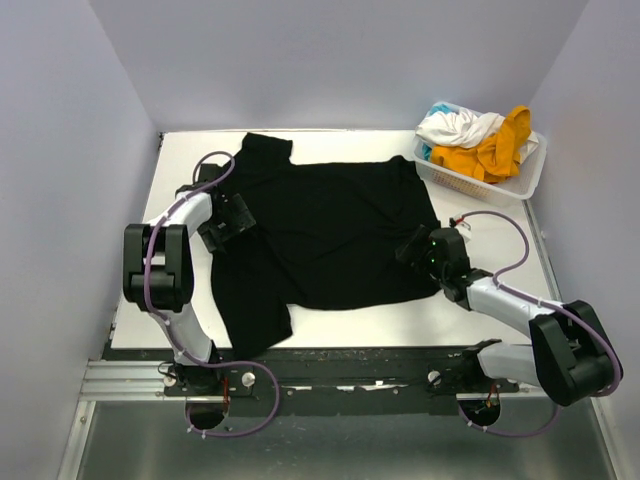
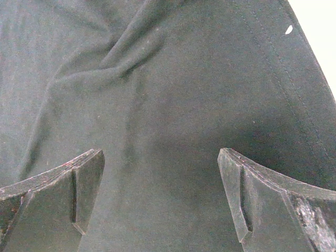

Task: Fold and stack the t-shirts
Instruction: Flatten out the tshirt

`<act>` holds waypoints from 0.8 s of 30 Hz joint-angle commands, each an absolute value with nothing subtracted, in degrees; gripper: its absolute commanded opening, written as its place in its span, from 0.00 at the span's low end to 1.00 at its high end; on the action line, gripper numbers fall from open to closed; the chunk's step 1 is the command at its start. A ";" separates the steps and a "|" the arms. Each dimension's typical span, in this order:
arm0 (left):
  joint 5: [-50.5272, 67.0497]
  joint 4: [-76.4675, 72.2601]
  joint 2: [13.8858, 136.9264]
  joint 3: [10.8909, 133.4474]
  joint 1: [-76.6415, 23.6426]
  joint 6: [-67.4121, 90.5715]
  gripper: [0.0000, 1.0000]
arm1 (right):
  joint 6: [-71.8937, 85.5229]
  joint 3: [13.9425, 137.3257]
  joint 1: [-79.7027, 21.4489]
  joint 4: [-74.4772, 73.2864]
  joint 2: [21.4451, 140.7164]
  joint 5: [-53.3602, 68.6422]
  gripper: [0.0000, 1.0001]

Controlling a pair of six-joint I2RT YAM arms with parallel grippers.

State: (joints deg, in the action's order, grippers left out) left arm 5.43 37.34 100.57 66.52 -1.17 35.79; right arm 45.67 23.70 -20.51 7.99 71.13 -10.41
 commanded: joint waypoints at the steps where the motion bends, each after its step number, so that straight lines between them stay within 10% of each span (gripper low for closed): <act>1: 6.75 40.75 105.89 75.08 -0.53 32.34 0.91 | 46.45 21.96 -20.63 5.89 69.94 -7.76 1.00; 6: 4.41 45.42 111.72 84.58 1.25 31.62 0.83 | 45.48 22.77 -20.64 3.28 67.93 -9.15 1.00; 11: 2.50 47.02 111.30 87.20 1.49 32.23 0.98 | 44.29 23.54 -20.61 2.20 65.83 -11.13 1.00; 20: 1.20 39.03 82.75 68.27 -4.20 35.32 0.99 | 47.84 25.04 -20.65 -1.94 59.35 -15.13 1.00; 24: 29.89 13.34 69.35 50.21 -1.31 37.52 0.99 | 48.37 24.14 -20.54 -3.32 56.68 -13.70 1.00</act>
State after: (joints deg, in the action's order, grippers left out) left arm 7.20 35.99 79.31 63.51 -3.68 33.93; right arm 46.68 23.94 -20.51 -0.10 59.02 -12.64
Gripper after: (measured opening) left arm 0.982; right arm 0.998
